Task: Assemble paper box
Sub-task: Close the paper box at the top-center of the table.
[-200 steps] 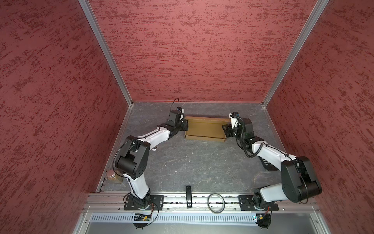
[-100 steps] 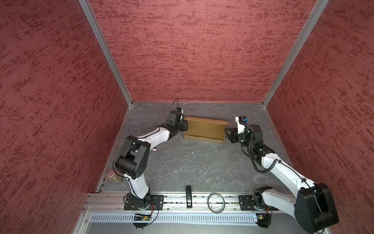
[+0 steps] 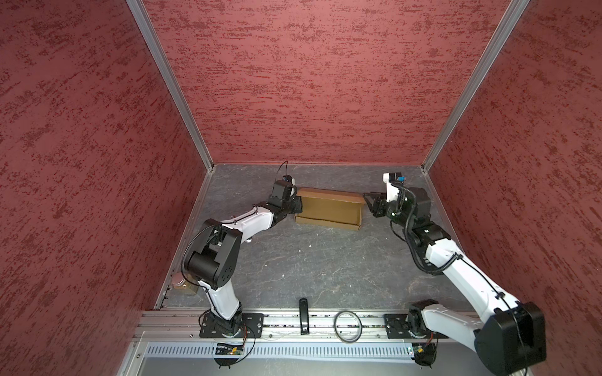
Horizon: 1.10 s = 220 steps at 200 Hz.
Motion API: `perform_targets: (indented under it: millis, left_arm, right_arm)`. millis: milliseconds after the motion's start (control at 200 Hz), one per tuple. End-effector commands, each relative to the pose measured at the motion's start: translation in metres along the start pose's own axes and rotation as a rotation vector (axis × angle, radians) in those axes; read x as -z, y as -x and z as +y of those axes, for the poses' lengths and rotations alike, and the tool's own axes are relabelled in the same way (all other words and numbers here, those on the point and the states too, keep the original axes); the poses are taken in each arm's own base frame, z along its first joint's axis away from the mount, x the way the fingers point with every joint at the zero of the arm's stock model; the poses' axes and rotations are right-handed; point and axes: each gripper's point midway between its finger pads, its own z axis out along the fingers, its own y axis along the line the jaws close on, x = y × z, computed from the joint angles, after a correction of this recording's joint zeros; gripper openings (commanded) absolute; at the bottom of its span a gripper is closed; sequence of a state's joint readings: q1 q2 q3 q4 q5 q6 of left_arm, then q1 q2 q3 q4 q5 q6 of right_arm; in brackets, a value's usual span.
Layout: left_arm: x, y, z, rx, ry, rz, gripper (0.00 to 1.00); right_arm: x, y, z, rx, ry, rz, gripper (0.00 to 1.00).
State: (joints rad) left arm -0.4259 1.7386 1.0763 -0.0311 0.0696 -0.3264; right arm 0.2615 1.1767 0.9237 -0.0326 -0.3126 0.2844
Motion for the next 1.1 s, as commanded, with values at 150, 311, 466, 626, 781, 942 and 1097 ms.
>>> perform_targets:
  millis: [150, 311, 466, 626, 781, 942, 1097]
  left_arm:
    - [0.013, 0.008, -0.012, -0.001, -0.024, -0.049, 0.11]
    - [0.012, 0.007, -0.014, -0.001, -0.027, -0.045, 0.11]
    - [0.013, 0.005, -0.017, -0.003, -0.026, -0.042, 0.13]
    - [0.016, 0.004, -0.019, -0.008, -0.024, -0.041, 0.16]
    - [0.021, 0.004, -0.020, -0.007, -0.022, -0.049, 0.27]
    - [0.032, 0.005, -0.021, -0.014, -0.015, -0.067, 0.43]
    - [0.044, 0.006, -0.020, -0.024, -0.006, -0.086, 0.51]
  right_arm:
    - [-0.039, 0.022, 0.003, -0.023, 0.006, 0.079, 0.33]
    - [-0.070, -0.008, -0.010, -0.062, -0.008, 0.184, 0.31]
    - [-0.084, -0.036, -0.020, -0.087, -0.030, 0.252, 0.29]
    - [-0.089, -0.055, -0.029, -0.104, -0.046, 0.282, 0.29]
    - [-0.093, -0.069, -0.033, -0.117, -0.051, 0.315, 0.29]
    - [-0.096, -0.071, -0.035, -0.123, -0.051, 0.309, 0.29]
    - [-0.099, -0.074, -0.037, -0.130, -0.049, 0.312, 0.29]
